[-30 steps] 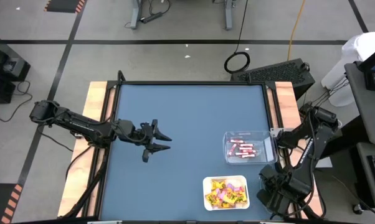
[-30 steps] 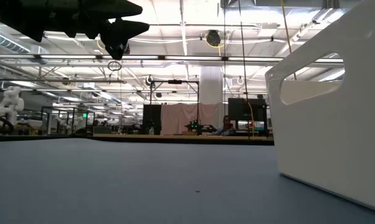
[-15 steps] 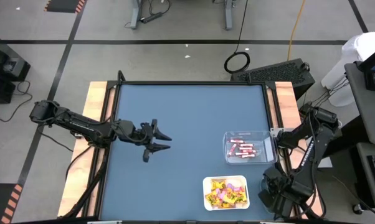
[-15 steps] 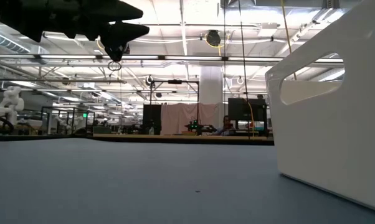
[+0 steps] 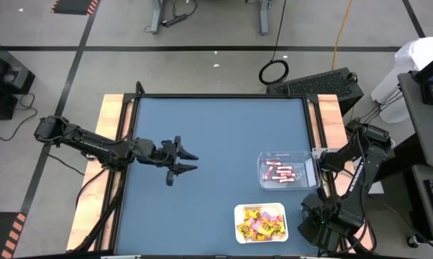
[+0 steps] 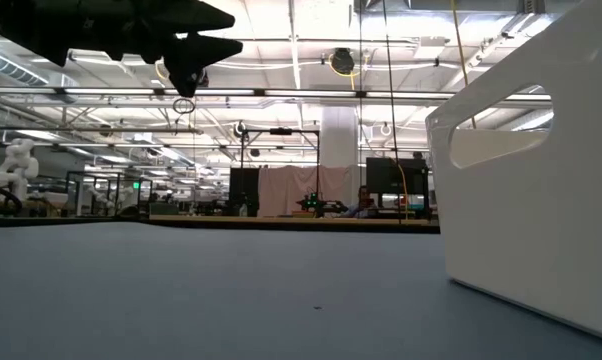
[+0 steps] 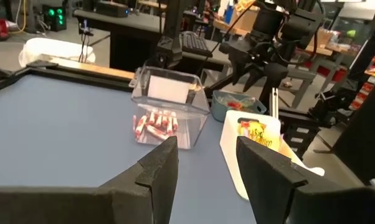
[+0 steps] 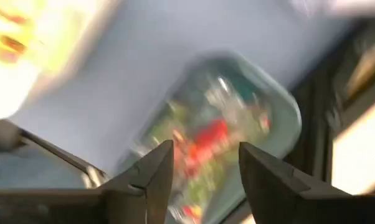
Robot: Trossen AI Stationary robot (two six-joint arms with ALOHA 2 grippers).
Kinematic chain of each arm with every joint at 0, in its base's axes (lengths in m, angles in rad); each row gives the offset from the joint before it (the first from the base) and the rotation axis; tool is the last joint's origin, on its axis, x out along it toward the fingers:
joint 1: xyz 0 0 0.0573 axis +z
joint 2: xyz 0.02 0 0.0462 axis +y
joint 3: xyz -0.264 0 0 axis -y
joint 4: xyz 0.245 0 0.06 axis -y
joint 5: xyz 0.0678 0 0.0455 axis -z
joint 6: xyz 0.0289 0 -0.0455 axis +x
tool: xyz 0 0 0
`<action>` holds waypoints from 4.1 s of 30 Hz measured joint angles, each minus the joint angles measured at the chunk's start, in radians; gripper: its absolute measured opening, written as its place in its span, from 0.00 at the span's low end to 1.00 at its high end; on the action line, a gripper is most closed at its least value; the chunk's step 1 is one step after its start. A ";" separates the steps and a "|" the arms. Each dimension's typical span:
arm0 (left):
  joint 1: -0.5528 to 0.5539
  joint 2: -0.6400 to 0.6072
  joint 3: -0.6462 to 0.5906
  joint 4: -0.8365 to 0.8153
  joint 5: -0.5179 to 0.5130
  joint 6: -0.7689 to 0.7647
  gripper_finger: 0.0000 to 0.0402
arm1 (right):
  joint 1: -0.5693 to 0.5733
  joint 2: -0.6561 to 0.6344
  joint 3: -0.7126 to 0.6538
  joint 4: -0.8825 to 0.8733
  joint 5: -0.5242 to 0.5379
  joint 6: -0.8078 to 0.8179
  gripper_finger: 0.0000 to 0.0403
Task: Sort candy
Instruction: Return to Home Position
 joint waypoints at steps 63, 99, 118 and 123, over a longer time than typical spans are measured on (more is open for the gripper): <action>0.136 0.000 -0.025 0.145 -0.046 0.363 0.27 | -0.809 -0.837 -0.816 1.470 0.272 -2.315 0.00; 0.142 -0.156 -0.181 0.086 -0.007 0.378 0.01 | -0.846 -0.837 -0.994 1.529 0.255 -2.219 0.00; 0.194 -0.289 -0.291 0.085 -0.003 0.361 0.01 | -0.846 -1.049 -1.168 1.630 0.212 -2.205 0.00; 0.193 -0.289 -0.291 0.085 0.027 0.359 0.01 | -0.846 -1.111 -1.168 1.580 0.211 -2.222 0.00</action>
